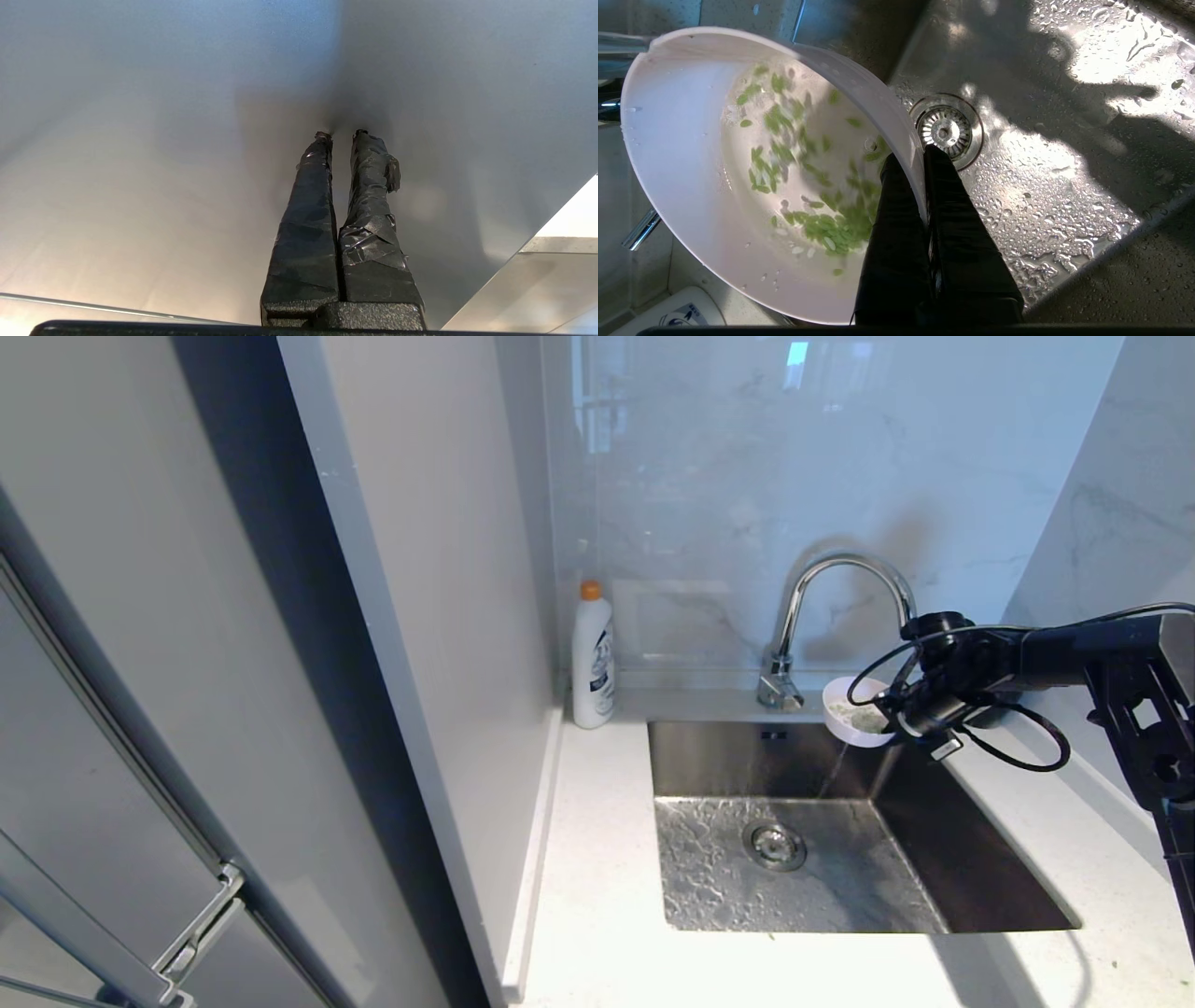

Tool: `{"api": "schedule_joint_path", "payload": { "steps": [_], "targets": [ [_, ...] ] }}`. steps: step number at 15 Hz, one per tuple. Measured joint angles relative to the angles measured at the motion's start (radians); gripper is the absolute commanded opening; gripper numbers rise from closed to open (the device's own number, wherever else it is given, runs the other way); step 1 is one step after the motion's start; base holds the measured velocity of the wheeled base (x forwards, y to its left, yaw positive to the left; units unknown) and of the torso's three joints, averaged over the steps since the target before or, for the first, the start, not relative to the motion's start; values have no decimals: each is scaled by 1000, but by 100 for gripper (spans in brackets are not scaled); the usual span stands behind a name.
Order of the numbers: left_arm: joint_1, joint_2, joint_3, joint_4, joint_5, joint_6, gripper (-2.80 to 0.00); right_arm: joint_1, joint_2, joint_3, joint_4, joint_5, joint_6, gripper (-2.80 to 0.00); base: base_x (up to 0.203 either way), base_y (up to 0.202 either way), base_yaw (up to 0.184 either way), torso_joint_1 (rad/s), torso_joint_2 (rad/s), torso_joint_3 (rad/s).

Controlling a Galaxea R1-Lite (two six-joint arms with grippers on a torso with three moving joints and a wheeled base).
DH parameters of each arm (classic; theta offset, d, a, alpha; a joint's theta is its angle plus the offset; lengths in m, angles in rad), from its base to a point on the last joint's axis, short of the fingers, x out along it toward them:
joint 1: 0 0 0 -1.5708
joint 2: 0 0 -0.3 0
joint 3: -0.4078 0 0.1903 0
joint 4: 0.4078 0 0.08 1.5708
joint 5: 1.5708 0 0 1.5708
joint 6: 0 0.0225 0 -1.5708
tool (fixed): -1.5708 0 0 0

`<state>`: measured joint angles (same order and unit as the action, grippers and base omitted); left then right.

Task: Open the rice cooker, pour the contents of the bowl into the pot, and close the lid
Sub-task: Fill a bowl with water from the tap

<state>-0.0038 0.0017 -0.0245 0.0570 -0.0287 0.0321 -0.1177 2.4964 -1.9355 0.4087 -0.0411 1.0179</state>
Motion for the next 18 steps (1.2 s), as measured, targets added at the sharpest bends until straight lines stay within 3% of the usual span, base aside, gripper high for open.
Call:
{"api": "schedule_joint_path", "payload": {
  "steps": [18],
  "targets": [
    [0, 0, 0, 0, 0, 0, -280, -10, 4, -13, -9, -5, -6, -280, 0, 0, 0, 0, 0, 0]
  ]
}}
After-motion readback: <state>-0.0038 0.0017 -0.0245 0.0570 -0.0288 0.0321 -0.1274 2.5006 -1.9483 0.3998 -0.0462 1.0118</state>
